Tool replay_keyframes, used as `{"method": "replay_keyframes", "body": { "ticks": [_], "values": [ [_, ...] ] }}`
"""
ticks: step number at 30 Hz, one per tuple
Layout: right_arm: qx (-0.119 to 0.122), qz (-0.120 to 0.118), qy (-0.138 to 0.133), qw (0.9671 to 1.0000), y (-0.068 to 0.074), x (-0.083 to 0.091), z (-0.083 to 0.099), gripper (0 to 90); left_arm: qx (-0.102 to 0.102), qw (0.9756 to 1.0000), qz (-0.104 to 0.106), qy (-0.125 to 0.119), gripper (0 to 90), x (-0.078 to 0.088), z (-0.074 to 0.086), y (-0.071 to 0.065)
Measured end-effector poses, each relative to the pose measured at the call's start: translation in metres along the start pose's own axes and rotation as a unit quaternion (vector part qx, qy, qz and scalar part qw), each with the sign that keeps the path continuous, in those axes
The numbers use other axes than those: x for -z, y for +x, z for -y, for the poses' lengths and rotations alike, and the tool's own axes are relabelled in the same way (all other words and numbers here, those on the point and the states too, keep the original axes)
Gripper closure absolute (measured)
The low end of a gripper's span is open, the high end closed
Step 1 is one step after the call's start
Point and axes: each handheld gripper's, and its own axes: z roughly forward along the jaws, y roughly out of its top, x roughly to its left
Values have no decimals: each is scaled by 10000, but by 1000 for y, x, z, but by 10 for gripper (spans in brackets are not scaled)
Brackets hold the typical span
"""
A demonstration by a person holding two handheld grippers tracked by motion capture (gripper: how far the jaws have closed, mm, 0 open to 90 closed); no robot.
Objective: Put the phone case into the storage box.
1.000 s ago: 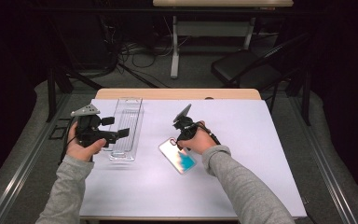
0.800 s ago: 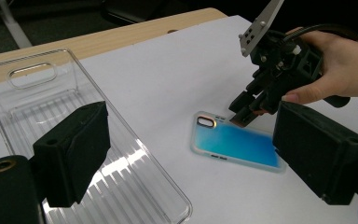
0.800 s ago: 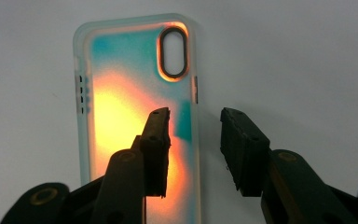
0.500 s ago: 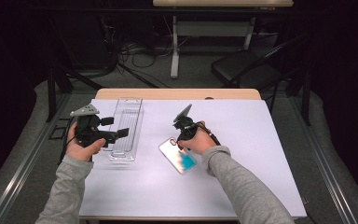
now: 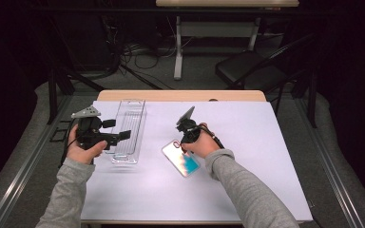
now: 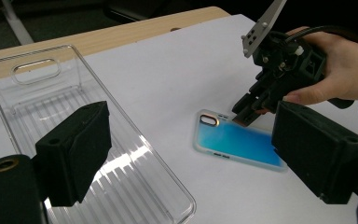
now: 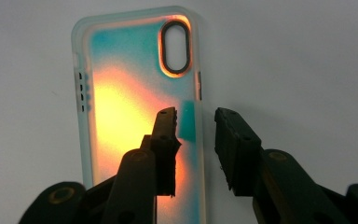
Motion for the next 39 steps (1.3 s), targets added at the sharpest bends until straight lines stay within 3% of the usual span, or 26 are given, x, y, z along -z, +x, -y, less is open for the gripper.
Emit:
{"method": "replay_keyframes", "body": {
  "ticks": [7,9,11,15,17,21,22,24,25,27,39],
  "values": [
    [-18,55,-29,10000,1,-3,1,675,-2,10000,-15,2,121,0,0,0],
    [4,112,129,9999,1,-2,0,675,-3,10000,-13,7,122,0,0,0],
    [-61,96,14,9999,2,-5,1,678,-5,10000,-12,7,123,0,0,0],
    [-92,92,143,9998,2,-3,1,699,3,10000,-11,5,126,-1,1,0],
    [-156,57,15,9999,2,-6,2,712,0,10000,-11,8,126,0,0,1],
    [-124,61,89,9999,0,-8,4,733,-13,10000,-18,17,127,-1,0,0],
    [-40,117,407,9991,0,-5,2,745,-13,10000,-15,17,128,-1,1,0],
    [-24,135,438,9989,0,-4,2,750,-15,10000,-10,20,127,-1,1,0],
    [-73,48,115,9999,0,-8,5,760,-12,10000,-9,21,128,-2,1,0],
    [-8,62,231,9997,-1,-7,4,774,-16,10000,-10,26,127,-2,1,0],
    [74,62,203,9997,-2,-7,5,852,12,10000,-33,17,128,-1,1,0]
  ]
}}
